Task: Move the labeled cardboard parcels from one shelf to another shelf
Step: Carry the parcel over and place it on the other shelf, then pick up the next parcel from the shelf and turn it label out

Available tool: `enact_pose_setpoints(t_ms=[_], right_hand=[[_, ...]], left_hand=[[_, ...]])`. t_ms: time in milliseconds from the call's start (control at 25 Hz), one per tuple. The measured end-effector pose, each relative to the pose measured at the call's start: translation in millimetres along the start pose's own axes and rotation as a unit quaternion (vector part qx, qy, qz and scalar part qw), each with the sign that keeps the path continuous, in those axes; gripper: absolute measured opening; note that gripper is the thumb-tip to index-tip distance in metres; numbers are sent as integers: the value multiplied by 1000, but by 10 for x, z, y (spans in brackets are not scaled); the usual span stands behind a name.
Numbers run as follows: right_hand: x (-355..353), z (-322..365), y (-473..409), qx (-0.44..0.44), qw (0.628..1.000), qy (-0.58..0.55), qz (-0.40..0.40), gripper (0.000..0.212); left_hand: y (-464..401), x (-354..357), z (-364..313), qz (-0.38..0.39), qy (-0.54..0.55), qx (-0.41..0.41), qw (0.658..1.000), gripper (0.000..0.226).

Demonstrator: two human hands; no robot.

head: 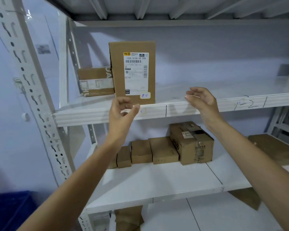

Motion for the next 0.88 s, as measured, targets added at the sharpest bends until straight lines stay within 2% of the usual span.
enact_pose_setpoints(t_ms=[200, 400, 600, 760, 880], right_hand=[[-664, -166, 357, 29, 999, 28, -32, 28], [-2005, -554, 885, 125, 986, 69, -90, 31], [-3435, -679, 1398, 176, 973, 79, -125, 35], [-4396, -739, 1706, 216, 963, 112, -120, 41], [-4870, -827, 1743, 240, 956, 129, -112, 50]], left_hand=[[337, 1130, 388, 120, 24, -48, 991, 25], [785, 2452, 800, 184, 40, -138, 972, 26], [1230, 3736, 1258, 196, 18, -251, 948, 31], [1535, 4681, 1449, 218, 1, -284, 934, 41], [1619, 5134, 1542, 224, -7, -304, 926, 50]])
Point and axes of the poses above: each hand's wrist, its own y-axis away from the middle knuckle, its own x-axis out of the palm, z = x × y, the point moved 10 cm from there along -y, towards the middle knuckle, and after that the axes turned 5 degrees about z, right-handed, at the moved point
